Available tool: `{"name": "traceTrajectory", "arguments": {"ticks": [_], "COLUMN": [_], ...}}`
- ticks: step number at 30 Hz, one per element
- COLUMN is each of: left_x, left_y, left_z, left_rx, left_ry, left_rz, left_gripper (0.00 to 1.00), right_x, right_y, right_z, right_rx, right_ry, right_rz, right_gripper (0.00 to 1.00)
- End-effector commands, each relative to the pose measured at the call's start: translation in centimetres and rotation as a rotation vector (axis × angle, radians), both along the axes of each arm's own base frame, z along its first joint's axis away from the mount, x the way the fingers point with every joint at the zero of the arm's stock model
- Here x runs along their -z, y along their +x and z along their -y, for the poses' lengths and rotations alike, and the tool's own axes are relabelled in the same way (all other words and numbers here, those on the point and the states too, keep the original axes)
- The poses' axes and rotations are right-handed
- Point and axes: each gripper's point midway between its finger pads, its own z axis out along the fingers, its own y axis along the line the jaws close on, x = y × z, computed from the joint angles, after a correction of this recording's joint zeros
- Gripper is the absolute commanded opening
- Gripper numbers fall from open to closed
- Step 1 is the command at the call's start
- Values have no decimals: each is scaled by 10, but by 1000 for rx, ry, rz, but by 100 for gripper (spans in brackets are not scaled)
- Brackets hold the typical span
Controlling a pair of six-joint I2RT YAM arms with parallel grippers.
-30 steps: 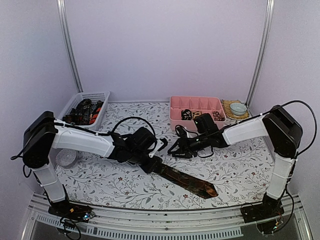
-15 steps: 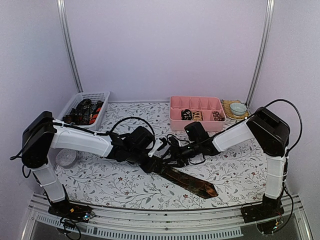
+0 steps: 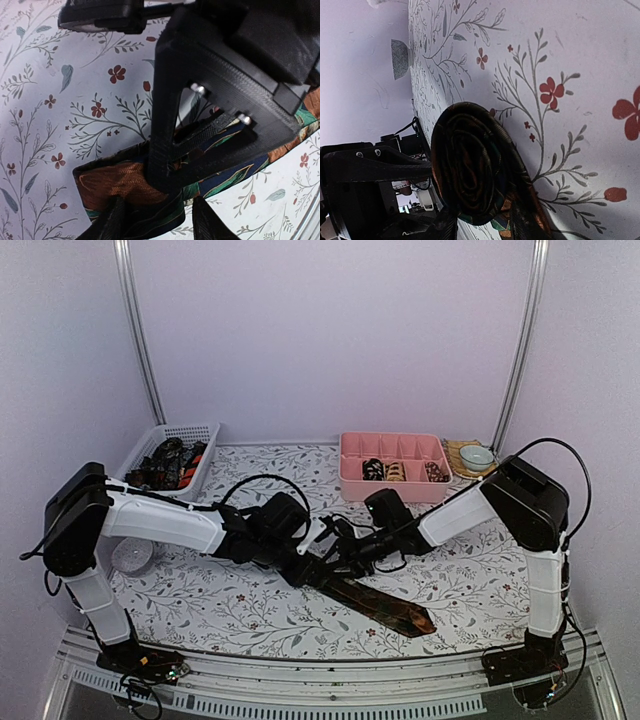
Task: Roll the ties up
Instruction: Roll the tie at the center of the board.
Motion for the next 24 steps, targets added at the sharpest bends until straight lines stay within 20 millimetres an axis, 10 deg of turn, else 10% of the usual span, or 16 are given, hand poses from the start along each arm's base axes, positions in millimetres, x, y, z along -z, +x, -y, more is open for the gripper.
{"name": "traceTrajectory", "arguments": {"ticks": [1, 12, 18, 24], "left_x": [1, -52, -23, 5], "left_y": [-2, 24, 11, -1], "left_z": [-7, -40, -65, -76], "left_rx": [-10, -200, -183, -147], "left_ry": [9, -174, -47, 29], "left_rz": [-24, -13, -31, -40], "left_gripper": [45, 74, 84, 66], "right_x": [37, 62, 58, 59], "right_y": [-10, -24, -22, -21], "right_z": [0, 8, 5, 4], "right_rx": [-12, -17, -14, -15], "right_ry": [-64, -125, -118, -117], "right_rz": [-51, -60, -55, -55], "right_gripper": [33, 29, 30, 30]}}
